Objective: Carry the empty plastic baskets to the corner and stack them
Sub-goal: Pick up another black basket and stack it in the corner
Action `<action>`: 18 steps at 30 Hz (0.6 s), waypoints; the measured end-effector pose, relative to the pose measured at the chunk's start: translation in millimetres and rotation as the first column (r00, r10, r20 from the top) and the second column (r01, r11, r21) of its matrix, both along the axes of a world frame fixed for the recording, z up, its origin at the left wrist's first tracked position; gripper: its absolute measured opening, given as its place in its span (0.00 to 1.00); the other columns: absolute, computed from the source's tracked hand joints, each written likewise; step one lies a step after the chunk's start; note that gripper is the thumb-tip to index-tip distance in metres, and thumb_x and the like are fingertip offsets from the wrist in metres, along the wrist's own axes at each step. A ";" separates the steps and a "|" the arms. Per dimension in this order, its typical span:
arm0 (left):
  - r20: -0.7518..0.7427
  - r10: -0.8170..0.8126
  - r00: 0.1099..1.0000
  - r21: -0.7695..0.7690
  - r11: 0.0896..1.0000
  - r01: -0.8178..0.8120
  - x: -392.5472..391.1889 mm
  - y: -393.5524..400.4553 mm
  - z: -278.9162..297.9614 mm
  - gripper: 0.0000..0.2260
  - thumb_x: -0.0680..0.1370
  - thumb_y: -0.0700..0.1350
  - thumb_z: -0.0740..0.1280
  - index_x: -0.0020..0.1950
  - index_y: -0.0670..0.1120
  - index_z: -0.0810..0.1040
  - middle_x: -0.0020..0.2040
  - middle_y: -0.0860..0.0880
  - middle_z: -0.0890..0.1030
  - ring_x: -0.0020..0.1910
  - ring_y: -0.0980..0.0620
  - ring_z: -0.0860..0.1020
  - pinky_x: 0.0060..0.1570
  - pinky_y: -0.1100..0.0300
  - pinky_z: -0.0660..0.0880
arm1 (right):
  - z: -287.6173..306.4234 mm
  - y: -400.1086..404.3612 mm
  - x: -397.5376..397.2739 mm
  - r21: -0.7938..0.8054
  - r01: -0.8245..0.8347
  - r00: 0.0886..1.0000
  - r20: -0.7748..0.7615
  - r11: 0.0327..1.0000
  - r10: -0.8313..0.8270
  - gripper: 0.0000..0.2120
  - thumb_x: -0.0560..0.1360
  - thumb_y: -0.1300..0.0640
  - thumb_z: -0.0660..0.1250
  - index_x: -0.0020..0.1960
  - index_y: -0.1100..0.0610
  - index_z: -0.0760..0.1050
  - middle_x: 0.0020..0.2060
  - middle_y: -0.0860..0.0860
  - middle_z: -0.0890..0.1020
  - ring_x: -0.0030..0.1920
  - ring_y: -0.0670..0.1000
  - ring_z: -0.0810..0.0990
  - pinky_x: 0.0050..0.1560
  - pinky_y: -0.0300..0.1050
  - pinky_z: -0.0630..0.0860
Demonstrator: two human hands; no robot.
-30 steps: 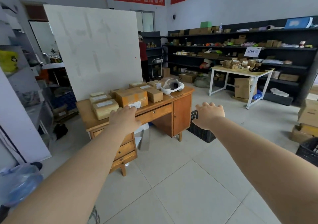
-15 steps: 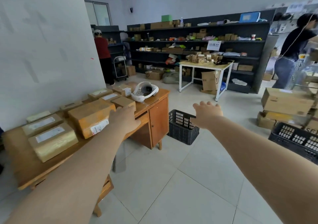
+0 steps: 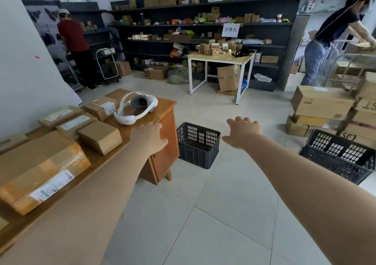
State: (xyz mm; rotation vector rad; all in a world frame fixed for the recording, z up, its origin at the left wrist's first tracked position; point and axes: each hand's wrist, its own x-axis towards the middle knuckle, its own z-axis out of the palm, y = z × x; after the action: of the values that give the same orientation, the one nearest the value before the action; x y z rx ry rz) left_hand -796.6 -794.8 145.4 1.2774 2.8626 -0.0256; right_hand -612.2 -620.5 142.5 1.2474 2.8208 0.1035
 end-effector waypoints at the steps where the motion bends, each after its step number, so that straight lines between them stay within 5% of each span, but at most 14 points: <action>1: 0.013 0.010 1.000 -0.004 1.000 -0.010 -9.3 17.1 -3.5 0.25 0.79 0.56 0.59 0.74 0.49 0.63 0.72 0.48 0.69 0.70 0.45 0.67 0.65 0.47 0.68 | -3.3 19.2 -6.2 -0.012 0.005 1.000 0.003 1.000 -0.005 0.25 0.77 0.44 0.60 0.71 0.53 0.63 0.66 0.54 0.70 0.67 0.56 0.68 0.62 0.52 0.65; 18: 0.143 -0.115 0.983 -0.011 0.993 0.118 -193.9 310.1 -85.2 0.23 0.78 0.55 0.62 0.71 0.48 0.68 0.66 0.47 0.75 0.62 0.46 0.75 0.56 0.52 0.75 | -85.9 287.3 -166.8 -0.148 0.104 0.986 0.142 0.984 -0.083 0.25 0.78 0.42 0.57 0.72 0.52 0.63 0.67 0.52 0.69 0.68 0.55 0.67 0.63 0.50 0.64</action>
State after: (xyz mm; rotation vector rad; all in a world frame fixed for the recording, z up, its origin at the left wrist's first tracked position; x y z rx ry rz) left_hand -990.5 -484.6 60.2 1.3815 2.6602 0.0359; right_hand -779.0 -333.2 56.6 1.2843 2.5955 -0.0332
